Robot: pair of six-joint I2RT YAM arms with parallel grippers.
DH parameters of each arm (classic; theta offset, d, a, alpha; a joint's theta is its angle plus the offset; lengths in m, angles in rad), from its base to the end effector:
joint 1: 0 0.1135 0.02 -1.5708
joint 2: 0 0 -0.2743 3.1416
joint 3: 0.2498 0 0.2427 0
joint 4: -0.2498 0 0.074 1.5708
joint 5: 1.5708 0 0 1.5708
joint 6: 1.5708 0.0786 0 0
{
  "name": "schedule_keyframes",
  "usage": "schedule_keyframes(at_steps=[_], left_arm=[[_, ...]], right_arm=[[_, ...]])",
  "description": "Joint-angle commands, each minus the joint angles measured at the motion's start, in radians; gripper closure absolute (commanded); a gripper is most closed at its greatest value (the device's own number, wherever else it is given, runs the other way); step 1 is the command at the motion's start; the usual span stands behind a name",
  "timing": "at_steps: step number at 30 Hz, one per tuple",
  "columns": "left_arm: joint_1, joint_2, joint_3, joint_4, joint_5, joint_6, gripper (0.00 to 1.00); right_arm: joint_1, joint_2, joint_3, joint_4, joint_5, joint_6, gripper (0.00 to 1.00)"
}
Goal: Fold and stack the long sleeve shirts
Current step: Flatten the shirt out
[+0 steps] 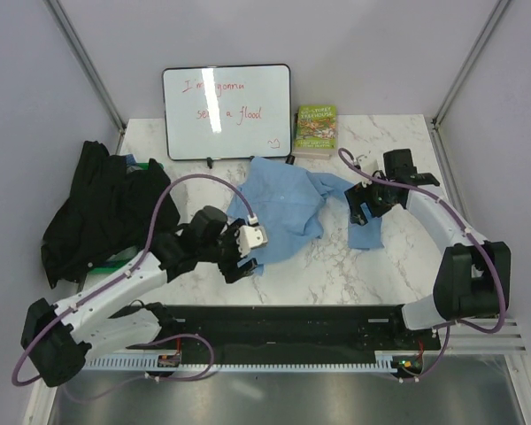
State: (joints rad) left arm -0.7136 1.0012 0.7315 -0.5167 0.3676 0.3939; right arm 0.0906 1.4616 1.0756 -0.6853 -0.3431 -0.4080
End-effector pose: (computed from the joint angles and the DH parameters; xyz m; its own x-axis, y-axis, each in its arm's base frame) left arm 0.1469 -0.1646 0.2354 -0.1860 0.6348 -0.7499 0.9467 0.3202 0.0362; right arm 0.2978 0.0536 0.2233 -0.7050 -0.4392 -0.5568 -0.5724 0.8160 0.0810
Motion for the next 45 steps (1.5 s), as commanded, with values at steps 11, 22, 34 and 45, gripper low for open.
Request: schedule_keyframes(at_steps=[11,22,34,45], left_arm=[[-0.244,0.309,-0.055,0.307,-0.599,0.362,0.36],[-0.161,0.007,0.321,-0.160,-0.364,0.079,0.98],[0.161,0.060,0.405,-0.141,-0.357,0.066,0.98],[0.339,-0.047,0.600,-0.102,-0.323,-0.015,0.98]], right_arm=[[-0.066,0.106,-0.091,0.075,0.171,0.038,0.65],[-0.390,-0.460,0.082,-0.097,0.160,-0.084,1.00],[-0.474,0.036,0.893,-0.127,0.112,0.070,1.00],[-0.512,0.008,0.796,-0.195,0.194,-0.127,1.00]])
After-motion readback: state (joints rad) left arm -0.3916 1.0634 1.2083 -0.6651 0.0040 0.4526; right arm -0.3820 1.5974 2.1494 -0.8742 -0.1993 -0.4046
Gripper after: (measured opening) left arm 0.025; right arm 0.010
